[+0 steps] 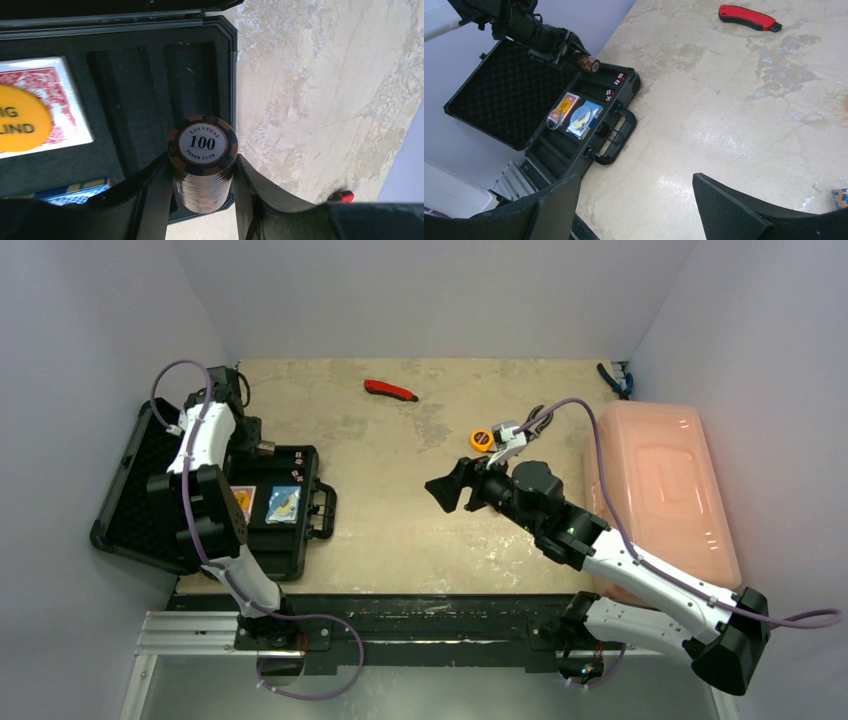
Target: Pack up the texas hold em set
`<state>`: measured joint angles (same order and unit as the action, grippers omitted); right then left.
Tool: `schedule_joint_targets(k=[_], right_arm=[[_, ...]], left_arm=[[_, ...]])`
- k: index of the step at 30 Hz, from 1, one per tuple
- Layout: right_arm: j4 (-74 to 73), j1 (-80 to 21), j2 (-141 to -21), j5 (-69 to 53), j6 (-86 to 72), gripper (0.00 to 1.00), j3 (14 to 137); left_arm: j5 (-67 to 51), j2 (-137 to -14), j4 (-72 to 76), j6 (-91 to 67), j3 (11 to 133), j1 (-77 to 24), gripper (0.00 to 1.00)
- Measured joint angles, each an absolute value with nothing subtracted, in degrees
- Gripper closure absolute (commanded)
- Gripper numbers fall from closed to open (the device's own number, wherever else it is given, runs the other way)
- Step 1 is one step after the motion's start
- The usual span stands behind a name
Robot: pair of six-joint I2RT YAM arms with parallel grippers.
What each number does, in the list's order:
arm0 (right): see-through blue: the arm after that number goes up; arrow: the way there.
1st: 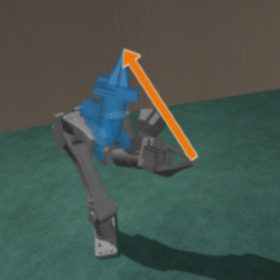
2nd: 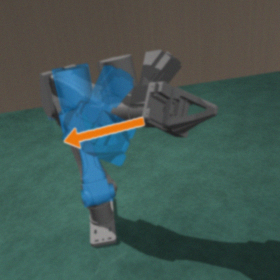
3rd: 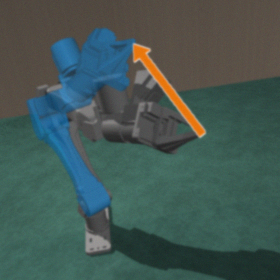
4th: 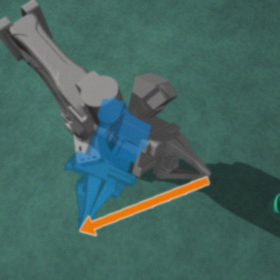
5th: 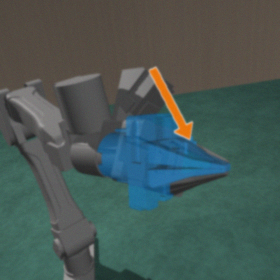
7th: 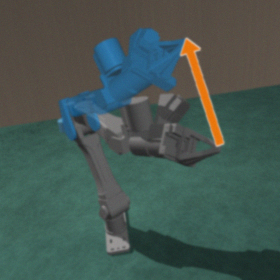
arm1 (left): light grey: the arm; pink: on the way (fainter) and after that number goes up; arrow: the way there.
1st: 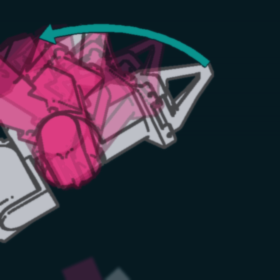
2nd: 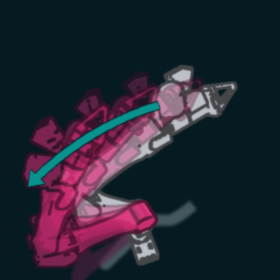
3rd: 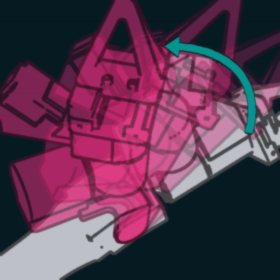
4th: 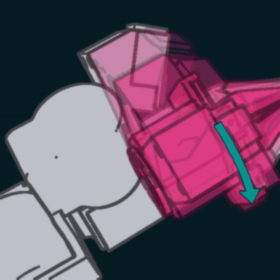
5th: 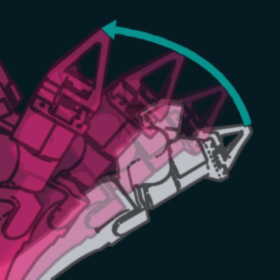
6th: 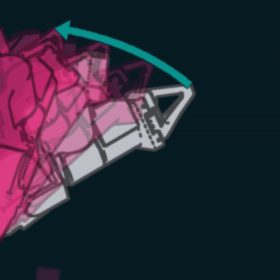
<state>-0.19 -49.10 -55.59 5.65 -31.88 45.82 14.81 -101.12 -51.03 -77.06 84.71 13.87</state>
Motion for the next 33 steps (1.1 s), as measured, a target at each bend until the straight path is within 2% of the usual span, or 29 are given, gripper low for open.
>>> schedule_joint_targets(k=[33], right_arm=[[-2.57, -49.06, -55.48, 6.52, -31.88, 0.13, 45.63]], left_arm=[[12.12, -111.98, -51.57, -78.52, 90.06, 19.11, 1.0]])
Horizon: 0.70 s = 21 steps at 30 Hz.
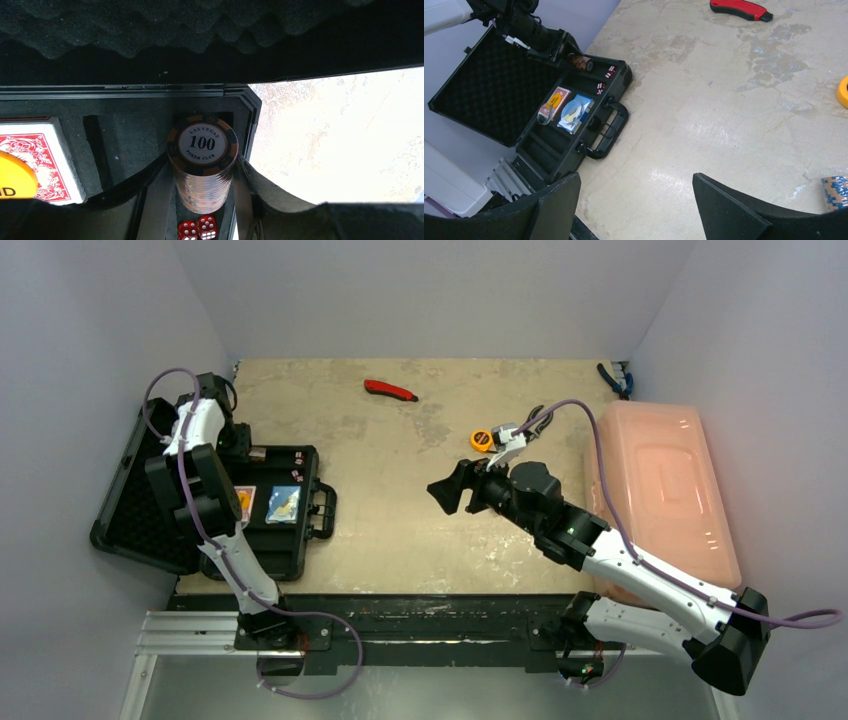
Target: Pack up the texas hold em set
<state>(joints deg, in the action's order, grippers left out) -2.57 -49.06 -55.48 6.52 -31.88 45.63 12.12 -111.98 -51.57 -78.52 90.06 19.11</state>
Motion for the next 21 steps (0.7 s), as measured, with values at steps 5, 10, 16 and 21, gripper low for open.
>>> schedule_joint_targets(k=[5, 10, 16, 21], right_arm=[[-2.55, -49.06, -55.48, 6.52, -31.88, 0.13, 45.63], [-2.55, -49.06, -55.48, 6.52, -31.88, 0.13, 45.6], [-2.52, -49.06, -55.57, 6.5, -31.88, 0.14, 45.63], [-2.46, -49.06, -55.77, 6.52, -31.88, 0.13, 45.63]], left_arm=[[11.07, -112.73, -52.56, -77.36, 91.2, 19.35, 1.0], [10.28, -112.73, -52.6, -77.08, 91.2, 19.53, 0.99], [8.78, -112.77, -52.62, -76.88, 91.26, 19.94, 0.93], [7.75, -112.97, -52.84, -76.88, 91.55, 19.99, 0.77]])
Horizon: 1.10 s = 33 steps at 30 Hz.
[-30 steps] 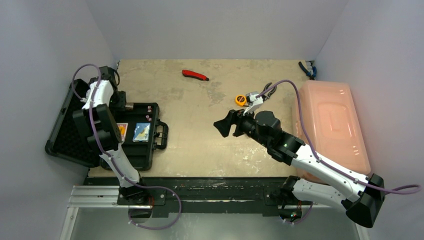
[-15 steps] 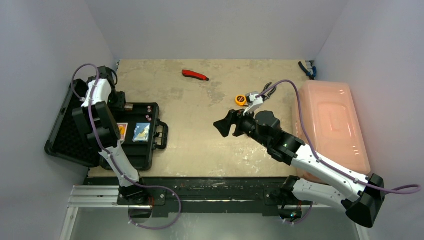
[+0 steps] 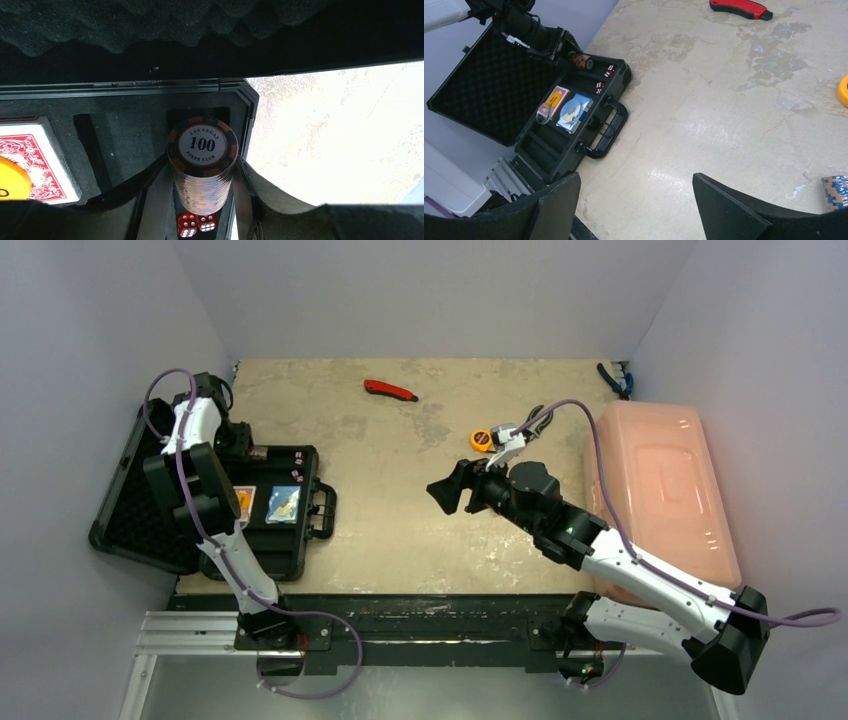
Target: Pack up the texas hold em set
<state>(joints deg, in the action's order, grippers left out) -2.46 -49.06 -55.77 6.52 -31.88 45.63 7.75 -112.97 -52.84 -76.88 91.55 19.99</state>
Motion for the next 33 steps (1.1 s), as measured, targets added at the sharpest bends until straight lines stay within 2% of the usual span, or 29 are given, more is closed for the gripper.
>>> schedule_joint_targets(k=[11, 14, 18, 21, 29, 33], right_arm=[[-2.2, -49.06, -55.86, 6.5, -31.88, 0.13, 45.6], [-2.17, -49.06, -55.86, 6.5, -31.88, 0.13, 45.6], [-2.17, -49.06, -55.86, 6.48, -31.88, 0.13, 45.6], [-2.15, -49.06, -55.86, 6.46, -31.88, 0.13, 45.6], [-2.13, -49.06, -55.9, 6.42, -31.88, 0.13, 45.6], [-2.11, -49.06, -56.36, 6.28, -31.88, 0.13, 45.6]], left_arm=[[5.28, -113.67, -55.13, -76.84, 93.12, 19.9, 0.48], [4.01, -113.69, -56.45, -76.73, 93.89, 19.7, 0.46], [3.55, -113.69, -57.76, -76.38, 95.79, 19.42, 0.46], [3.46, -113.69, -58.43, -75.64, 96.77, 19.4, 0.52], [3.18, -113.69, -58.28, -71.4, 96.86, 18.87, 0.58], [3.16, -113.69, -57.12, -68.69, 96.6, 17.37, 0.67]])
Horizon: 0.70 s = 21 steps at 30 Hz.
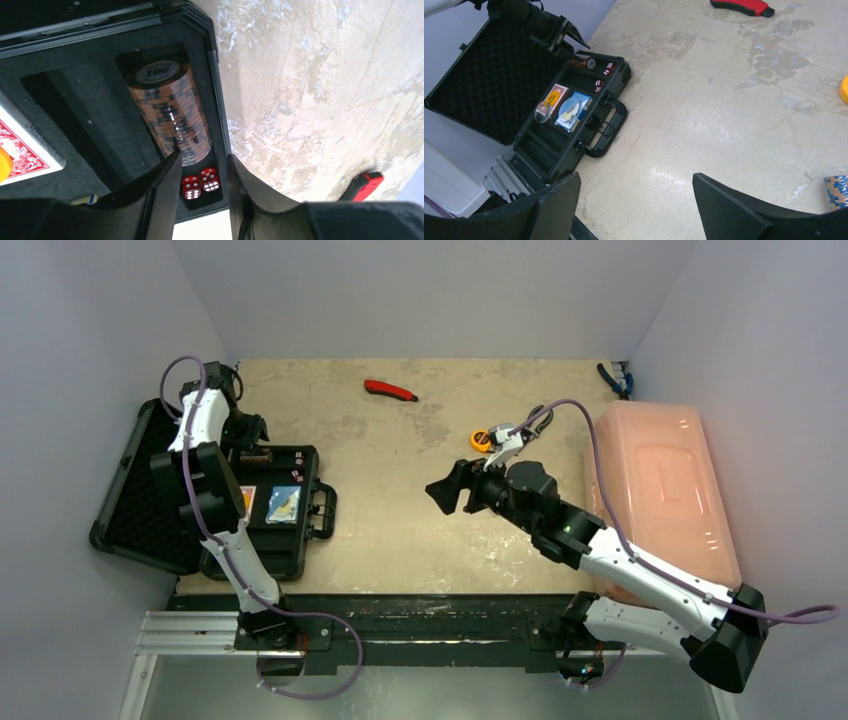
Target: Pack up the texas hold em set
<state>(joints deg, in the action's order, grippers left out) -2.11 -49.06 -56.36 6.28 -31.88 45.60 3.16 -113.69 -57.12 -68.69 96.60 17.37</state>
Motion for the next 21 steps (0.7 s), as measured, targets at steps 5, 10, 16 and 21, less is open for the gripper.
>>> schedule_joint_targets(k=[5, 10, 16, 21], right_arm=[[-2.13, -49.06, -56.99, 6.24, -31.9, 0.13, 45.43], [-2.11, -49.06, -56.99, 6.24, -31.9, 0.13, 45.41], [-2.11, -49.06, -56.99, 6.24, -31.9, 0.13, 45.41], [-1.91, -49.06, -57.06, 5.89, -31.92, 0.13, 45.41]], left_arm=[[3.66, -113.69, -56.45, -65.06, 96.16, 15.99, 0.76], [3.7, -113.69, -56.36, -63.44, 95.79, 15.99, 0.78], [4.36, -113.1, -55.55, -62.0, 95.11, 15.55, 0.71], [6.0, -112.14, -54.48, -60.77, 94.21, 13.28, 0.71]])
